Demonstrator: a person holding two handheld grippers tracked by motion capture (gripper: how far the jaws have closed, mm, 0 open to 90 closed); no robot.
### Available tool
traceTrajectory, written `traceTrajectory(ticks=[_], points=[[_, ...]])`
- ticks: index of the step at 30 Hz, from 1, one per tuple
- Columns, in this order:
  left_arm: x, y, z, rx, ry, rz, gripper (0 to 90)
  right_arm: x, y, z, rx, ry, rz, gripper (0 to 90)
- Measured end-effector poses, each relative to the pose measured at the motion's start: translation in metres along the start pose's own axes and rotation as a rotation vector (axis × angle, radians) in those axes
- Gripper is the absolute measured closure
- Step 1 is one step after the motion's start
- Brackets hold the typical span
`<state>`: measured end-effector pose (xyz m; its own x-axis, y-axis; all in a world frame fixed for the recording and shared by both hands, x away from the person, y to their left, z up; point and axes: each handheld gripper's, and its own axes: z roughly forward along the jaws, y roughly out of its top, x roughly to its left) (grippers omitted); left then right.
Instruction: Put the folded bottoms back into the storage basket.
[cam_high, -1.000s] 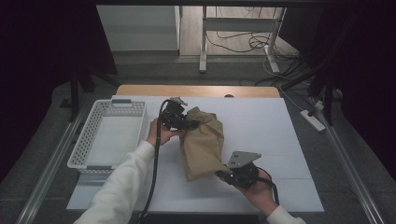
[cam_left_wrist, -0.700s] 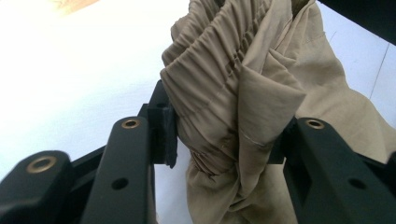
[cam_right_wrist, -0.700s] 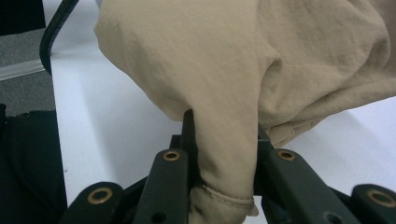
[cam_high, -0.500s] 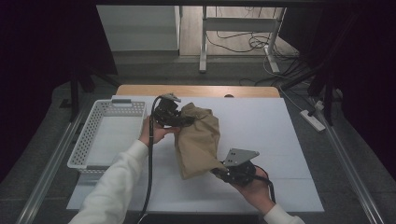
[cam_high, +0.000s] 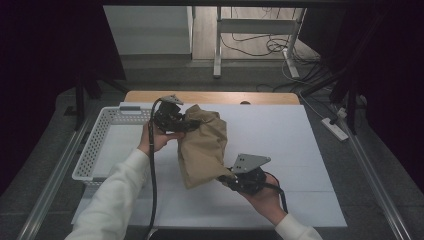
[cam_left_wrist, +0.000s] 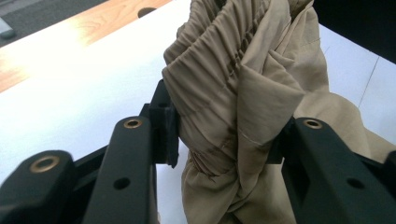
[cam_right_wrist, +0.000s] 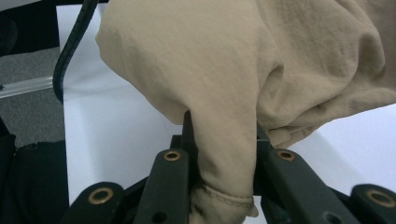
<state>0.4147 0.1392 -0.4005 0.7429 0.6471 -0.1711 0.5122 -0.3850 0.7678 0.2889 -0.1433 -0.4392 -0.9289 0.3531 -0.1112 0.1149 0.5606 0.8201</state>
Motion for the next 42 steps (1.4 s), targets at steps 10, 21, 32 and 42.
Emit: traceTrajectory(ticks=[10,21,32,42], points=[[0.001,0.000,-0.018,-0.023,0.022,0.002,58.5,0.002,0.013,0.005,-0.027,0.008,-0.013,76.2],[0.004,-0.002,-0.030,-0.035,0.030,0.000,58.6,0.004,0.021,0.009,-0.044,0.014,-0.023,76.2],[0.009,-0.008,-0.046,-0.051,0.047,-0.008,58.7,0.006,0.031,0.018,-0.064,0.030,-0.025,76.2],[0.015,-0.016,-0.062,-0.065,0.066,-0.016,58.7,0.012,0.043,0.031,-0.075,0.055,-0.037,76.1]])
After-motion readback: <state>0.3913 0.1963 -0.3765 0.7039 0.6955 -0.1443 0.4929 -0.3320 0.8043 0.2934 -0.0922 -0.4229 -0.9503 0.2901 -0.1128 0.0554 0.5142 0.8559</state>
